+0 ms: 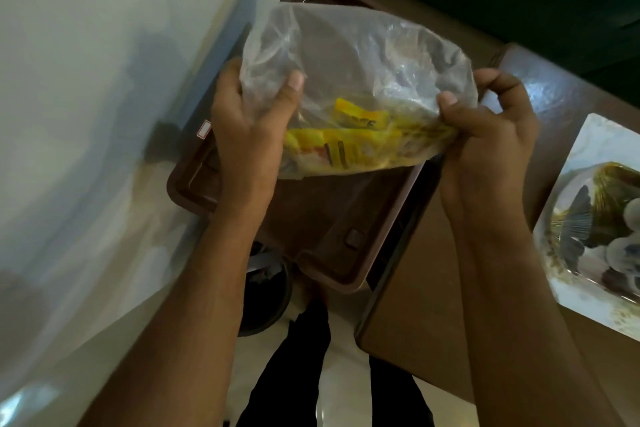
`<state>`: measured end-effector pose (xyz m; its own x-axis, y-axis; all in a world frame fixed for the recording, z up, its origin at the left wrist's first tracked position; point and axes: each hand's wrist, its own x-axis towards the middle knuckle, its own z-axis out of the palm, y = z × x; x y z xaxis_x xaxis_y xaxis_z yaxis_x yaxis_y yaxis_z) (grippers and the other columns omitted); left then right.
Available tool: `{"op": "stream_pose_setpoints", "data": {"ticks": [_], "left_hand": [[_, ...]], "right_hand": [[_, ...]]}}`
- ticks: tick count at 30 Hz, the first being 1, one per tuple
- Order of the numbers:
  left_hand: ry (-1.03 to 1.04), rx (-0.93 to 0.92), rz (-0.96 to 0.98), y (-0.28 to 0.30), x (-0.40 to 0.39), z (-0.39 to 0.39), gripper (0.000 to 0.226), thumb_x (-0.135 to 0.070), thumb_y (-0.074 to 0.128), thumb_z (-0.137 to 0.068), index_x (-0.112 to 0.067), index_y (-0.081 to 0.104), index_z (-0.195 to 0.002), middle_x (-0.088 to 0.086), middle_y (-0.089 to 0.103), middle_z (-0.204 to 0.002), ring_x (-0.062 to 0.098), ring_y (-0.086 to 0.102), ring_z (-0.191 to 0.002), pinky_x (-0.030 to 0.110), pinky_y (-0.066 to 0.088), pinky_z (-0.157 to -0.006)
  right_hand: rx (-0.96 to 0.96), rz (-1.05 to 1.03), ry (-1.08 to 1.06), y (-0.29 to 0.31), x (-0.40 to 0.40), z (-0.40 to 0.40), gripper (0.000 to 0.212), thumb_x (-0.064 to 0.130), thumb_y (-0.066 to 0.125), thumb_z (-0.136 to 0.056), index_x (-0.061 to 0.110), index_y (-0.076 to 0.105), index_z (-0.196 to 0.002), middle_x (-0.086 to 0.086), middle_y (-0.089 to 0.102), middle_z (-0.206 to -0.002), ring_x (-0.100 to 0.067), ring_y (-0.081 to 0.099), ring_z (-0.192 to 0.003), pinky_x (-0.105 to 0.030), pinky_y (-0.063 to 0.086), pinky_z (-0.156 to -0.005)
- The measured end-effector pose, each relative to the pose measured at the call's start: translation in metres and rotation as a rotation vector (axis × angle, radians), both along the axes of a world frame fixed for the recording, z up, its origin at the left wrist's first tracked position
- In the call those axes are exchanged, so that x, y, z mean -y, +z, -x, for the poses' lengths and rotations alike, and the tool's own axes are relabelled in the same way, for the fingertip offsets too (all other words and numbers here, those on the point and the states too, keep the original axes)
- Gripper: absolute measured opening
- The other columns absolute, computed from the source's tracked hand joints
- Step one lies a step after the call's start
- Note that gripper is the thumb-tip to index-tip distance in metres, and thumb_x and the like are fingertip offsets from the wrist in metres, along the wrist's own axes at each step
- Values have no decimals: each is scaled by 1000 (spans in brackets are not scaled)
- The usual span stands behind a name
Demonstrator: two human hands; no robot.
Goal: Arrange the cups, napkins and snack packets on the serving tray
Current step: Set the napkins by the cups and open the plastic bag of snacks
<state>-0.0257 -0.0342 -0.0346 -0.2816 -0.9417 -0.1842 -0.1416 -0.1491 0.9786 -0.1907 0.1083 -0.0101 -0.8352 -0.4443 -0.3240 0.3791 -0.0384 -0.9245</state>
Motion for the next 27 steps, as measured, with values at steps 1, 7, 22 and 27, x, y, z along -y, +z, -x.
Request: {"op": "stream_pose_setpoints", "data": {"ticks": [1,7,22,27], "left_hand": [[-30,-20,3,0,0,-4,32,-27,79,-94,-14,68,-121,2,78,-115,13,78,-105,25,62,-85],[127,-69,-138,-3,-3,0,46,-4,79,-83,-5,60,-125,12,73,-121,18,78,-101,30,63,-79],[122,-70,227,24,5,14,27,1,63,-94,-22,49,-100,-27,64,-83,2,61,-58,24,52,-53],[19,-141,114,20,6,7,16,-6,68,-93,-13,74,-106,3,73,-112,24,72,-106,36,57,-85]], "right_hand": [[44,57,-22,3,3,-1,34,-12,65,-86,9,55,-111,-17,70,-106,-20,76,-85,-29,59,-65],[-265,-7,36,-1,9,0,23,-6,64,-95,9,49,-103,7,66,-70,-8,65,-64,-23,52,-59],[-618,-433,404,-1,-4,23,25,9,72,-95,22,74,-116,-1,68,-106,-16,67,-100,-18,57,-78],[-689,-288,286,15,-6,22,15,13,68,-98,17,71,-112,-21,69,-103,-39,67,-90,-32,61,-71]]}}
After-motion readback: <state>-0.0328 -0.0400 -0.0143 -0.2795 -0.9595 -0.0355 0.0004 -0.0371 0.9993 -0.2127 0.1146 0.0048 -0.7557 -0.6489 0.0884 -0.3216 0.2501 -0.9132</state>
